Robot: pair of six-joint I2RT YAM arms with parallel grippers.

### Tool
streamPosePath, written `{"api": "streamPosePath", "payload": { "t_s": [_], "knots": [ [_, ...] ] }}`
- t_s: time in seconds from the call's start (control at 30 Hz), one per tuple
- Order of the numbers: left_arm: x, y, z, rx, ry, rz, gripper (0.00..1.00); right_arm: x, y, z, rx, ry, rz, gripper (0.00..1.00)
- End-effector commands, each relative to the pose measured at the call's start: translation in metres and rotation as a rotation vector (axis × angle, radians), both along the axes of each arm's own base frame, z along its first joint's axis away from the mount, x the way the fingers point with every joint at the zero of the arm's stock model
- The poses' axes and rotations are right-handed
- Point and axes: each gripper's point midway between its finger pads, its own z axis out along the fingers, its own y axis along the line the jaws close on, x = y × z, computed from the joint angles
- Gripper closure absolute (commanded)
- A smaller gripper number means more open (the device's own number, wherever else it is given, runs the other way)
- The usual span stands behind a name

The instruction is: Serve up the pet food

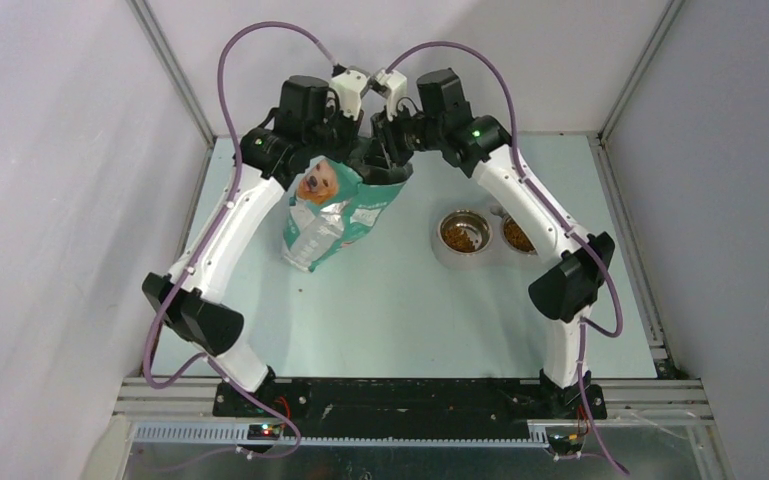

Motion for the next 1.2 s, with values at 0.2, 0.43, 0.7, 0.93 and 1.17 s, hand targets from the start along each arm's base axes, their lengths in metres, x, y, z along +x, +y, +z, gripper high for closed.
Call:
{"api": "streamPosePath", "payload": {
  "t_s": [0.2,0.43,0.7,0.93,1.17],
  "knots": [
    [0.006,0.032,0.056,0.021,-0.23,0.144,1.0,0.025,0.008,-0.038,-0.05,-0.07,-0.076,1.0],
    [0.013,0.034,0.036,0.036,-0.22,0.17,1.0,0.023,0.028,-0.077,-0.095,0.018,-0.067,1.0],
    [0.023,0.023,0.01,0.009,-0.179,0.171,1.0,0.024,0.034,-0.139,-0.198,0.115,-0.112,1.0],
    [0.028,0.016,-0.013,-0.001,-0.12,0.17,1.0,-0.006,0.035,-0.186,-0.24,0.283,-0.057,1.0],
    [0.03,0.015,-0.011,-0.011,-0.116,0.182,1.0,-0.038,0.046,-0.194,-0.133,0.458,0.061,1.0]
  ]
}}
